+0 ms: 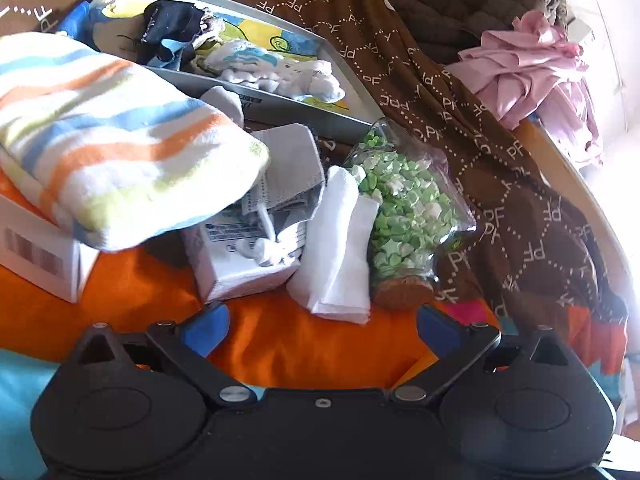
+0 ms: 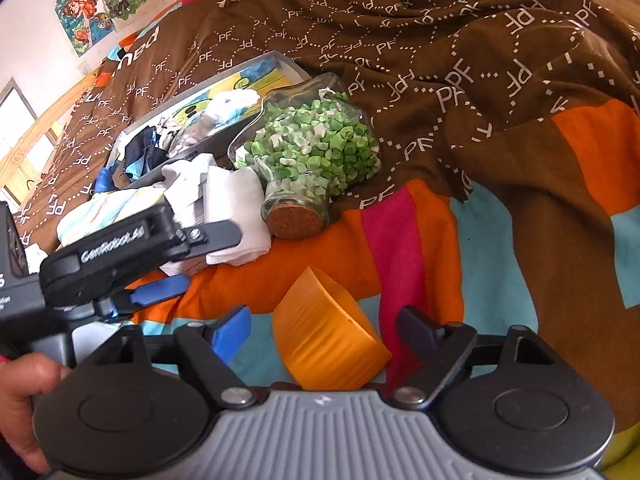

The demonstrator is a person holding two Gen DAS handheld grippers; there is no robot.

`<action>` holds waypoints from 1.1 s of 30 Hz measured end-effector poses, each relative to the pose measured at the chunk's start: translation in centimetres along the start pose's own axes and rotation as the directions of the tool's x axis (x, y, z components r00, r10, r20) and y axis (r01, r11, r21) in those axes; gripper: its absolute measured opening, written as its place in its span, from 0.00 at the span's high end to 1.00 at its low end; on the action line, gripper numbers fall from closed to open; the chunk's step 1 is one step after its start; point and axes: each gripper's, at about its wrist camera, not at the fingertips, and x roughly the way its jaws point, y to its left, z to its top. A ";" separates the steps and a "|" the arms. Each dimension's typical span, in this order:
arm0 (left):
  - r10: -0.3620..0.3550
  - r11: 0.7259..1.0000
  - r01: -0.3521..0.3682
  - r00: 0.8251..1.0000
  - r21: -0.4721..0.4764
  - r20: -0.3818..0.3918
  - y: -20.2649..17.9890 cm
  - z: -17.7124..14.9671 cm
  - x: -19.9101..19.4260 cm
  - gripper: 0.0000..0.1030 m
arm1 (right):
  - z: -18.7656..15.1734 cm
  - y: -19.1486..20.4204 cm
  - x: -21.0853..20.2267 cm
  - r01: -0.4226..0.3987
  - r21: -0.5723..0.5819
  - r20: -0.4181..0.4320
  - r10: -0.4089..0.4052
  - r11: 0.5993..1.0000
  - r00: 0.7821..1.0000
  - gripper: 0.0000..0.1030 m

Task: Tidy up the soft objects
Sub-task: 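Grasp the white sock with the left gripper while the right grasps the orange cup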

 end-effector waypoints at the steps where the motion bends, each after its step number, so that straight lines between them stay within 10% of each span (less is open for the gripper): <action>1: -0.008 1.000 0.008 1.000 -0.008 0.002 -0.1 0.0 0.2 0.05 | 0.0 0.0 0.0 0.000 0.003 0.000 0.000 1.000 1.000 0.22; 11: -0.039 0.991 0.041 0.999 -0.131 0.020 -0.4 0.6 2.5 0.22 | 0.0 0.0 0.3 0.005 0.006 -0.015 -0.005 1.000 1.000 0.42; 24: -0.037 0.970 0.042 0.999 -0.240 0.028 0.9 0.6 3.0 0.71 | 0.0 0.3 0.3 0.000 -0.006 -0.009 0.000 1.000 1.000 0.52; 27: -0.036 0.970 0.040 0.999 -0.240 0.022 1.0 0.5 3.0 0.89 | -0.1 0.4 0.1 -0.003 -0.016 -0.002 0.003 1.000 1.000 0.54; 33: -0.045 0.983 0.049 0.999 -0.175 0.028 0.0 0.2 2.4 0.94 | -0.2 0.7 -0.5 -0.007 -0.038 0.028 0.008 0.999 1.000 0.61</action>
